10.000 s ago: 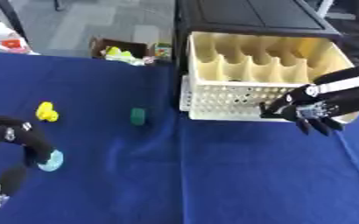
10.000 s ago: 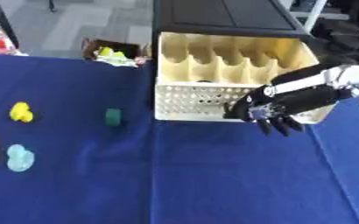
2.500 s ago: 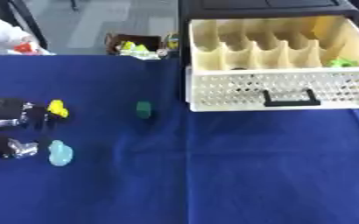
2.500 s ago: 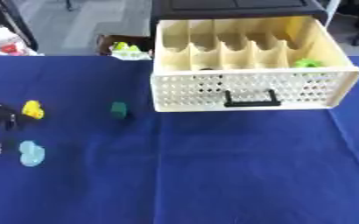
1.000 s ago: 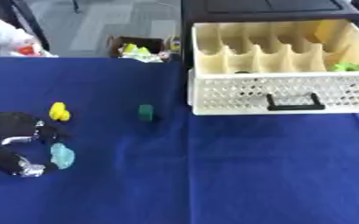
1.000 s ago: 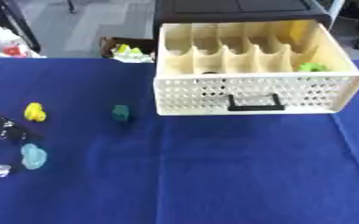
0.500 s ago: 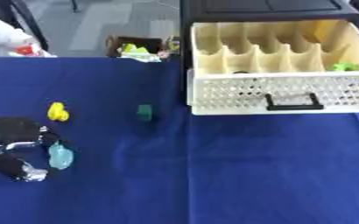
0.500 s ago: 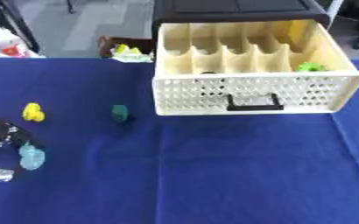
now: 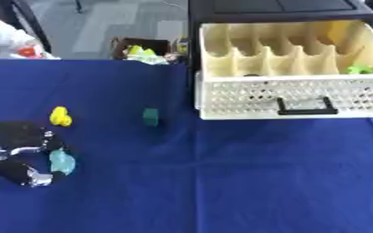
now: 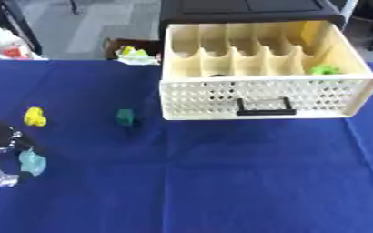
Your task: Pick up objects from table and place into drawer.
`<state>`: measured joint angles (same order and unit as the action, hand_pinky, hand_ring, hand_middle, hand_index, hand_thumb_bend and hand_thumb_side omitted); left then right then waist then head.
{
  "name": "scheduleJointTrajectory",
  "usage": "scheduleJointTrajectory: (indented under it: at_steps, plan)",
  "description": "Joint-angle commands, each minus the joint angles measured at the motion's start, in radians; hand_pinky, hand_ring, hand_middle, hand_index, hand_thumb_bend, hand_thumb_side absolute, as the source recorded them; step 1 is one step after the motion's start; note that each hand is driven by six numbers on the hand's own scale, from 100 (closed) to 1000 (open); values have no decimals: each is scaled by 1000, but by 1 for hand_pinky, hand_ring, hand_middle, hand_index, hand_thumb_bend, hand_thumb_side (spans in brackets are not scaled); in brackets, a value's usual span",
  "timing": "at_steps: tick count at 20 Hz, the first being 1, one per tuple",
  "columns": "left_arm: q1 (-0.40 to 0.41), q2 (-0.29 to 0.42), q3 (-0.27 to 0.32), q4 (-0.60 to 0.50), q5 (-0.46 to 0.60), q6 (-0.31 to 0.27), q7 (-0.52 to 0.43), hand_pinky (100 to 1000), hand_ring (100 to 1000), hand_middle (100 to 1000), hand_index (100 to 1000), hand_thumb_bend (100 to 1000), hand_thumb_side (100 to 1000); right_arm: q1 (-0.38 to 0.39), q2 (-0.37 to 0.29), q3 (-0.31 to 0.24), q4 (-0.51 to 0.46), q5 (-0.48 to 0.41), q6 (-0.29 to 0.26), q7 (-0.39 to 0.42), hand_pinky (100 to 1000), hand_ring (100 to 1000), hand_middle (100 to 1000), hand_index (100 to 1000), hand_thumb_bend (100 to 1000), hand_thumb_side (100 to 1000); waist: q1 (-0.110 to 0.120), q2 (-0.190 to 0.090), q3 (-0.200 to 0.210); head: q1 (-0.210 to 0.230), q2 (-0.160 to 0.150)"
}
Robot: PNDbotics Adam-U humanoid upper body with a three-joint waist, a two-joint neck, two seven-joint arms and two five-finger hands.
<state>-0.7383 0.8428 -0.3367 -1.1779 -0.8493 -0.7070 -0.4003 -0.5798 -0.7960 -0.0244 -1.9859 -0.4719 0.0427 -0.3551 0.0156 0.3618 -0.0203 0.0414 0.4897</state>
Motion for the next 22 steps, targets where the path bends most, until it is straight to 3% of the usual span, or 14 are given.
scheduleJointTrajectory:
  at_steps: [1,4,5,8,12,16,18,22]
  plan:
    - [-5,19,2,5,-8,-90,-85,399,468,499,867,209,1000,-7,-15,-19,-14,-8,0,-9,786,596,453,651,100,1000,-2,-15,-1,2,-11]
    - [-4,18,0,8,-10,-88,-83,368,449,507,872,194,995,-8,-14,-21,-14,-9,-1,-14,786,595,453,651,100,1000,-1,-15,-2,3,-12]
    - [-3,18,-1,9,-11,-90,-85,349,448,571,888,196,986,-9,-13,-21,-14,-10,-2,-15,786,595,453,650,100,1000,-1,-14,-2,3,-12]
    - [0,19,-3,13,-8,-100,-98,336,457,652,901,225,963,-10,-11,-20,-14,-11,-2,-17,788,595,453,648,100,1000,0,-13,-1,3,-13]
    - [5,22,-1,14,2,-100,-113,372,499,693,926,228,907,-11,-7,-22,-14,-14,-2,-23,789,594,452,645,100,1000,1,-13,-1,3,-13]
    - [7,24,-1,10,18,-88,-123,361,505,690,931,188,771,-12,-4,-24,-14,-16,-6,-31,788,591,449,642,100,1000,0,-13,-2,5,-14]
    - [8,24,-1,8,28,-81,-127,329,486,646,911,157,706,-13,-2,-24,-14,-18,-7,-34,788,589,448,640,100,1000,0,-13,-3,5,-15]
    - [7,24,0,4,55,-68,-124,282,465,541,823,100,660,-13,2,-24,-14,-21,-7,-38,789,588,447,639,100,1000,0,-13,-4,5,-18]
